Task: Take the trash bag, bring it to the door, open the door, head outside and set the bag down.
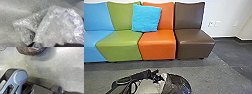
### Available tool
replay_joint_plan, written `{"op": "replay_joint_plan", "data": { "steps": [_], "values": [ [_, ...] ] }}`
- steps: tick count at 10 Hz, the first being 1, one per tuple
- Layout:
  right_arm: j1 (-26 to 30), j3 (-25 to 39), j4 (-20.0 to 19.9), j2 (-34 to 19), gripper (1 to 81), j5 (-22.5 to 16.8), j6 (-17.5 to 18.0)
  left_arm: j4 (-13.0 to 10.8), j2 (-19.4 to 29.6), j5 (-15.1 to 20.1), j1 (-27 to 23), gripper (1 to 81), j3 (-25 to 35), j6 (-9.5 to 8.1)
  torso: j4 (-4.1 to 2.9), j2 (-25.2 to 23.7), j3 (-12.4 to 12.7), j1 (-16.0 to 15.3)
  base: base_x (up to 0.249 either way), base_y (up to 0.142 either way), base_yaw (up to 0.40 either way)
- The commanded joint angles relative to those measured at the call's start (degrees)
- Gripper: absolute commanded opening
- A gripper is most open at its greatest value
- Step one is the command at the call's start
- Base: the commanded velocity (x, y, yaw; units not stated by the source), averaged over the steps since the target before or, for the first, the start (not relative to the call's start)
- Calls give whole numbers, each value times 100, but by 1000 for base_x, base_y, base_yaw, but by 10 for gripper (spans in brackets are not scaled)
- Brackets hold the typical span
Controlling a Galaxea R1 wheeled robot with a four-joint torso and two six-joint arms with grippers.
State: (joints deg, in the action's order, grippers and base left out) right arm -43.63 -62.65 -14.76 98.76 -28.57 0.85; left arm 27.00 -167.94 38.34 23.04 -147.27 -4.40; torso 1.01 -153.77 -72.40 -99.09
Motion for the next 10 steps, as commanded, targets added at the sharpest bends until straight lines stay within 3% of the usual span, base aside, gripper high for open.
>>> {"op": "replay_joint_plan", "data": {
  "steps": [1,5,9,10],
  "values": [
    [429,96,-176,-319,811,-377,-6,139,111,815,-1368,811,-21,-183,0,0,-2,2,0,0,0],
    [429,96,-185,-266,811,-377,-6,60,-196,754,-1280,811,-21,-193,0,-2,13,0,0,0,0],
    [429,70,-202,-143,811,-377,-6,51,-565,518,-1175,811,-30,-193,0,-2,11,0,0,0,0],
    [412,70,-202,-116,811,-368,-6,33,-636,325,-1061,811,-65,-193,0,-2,11,0,0,0,0]
  ]
}}
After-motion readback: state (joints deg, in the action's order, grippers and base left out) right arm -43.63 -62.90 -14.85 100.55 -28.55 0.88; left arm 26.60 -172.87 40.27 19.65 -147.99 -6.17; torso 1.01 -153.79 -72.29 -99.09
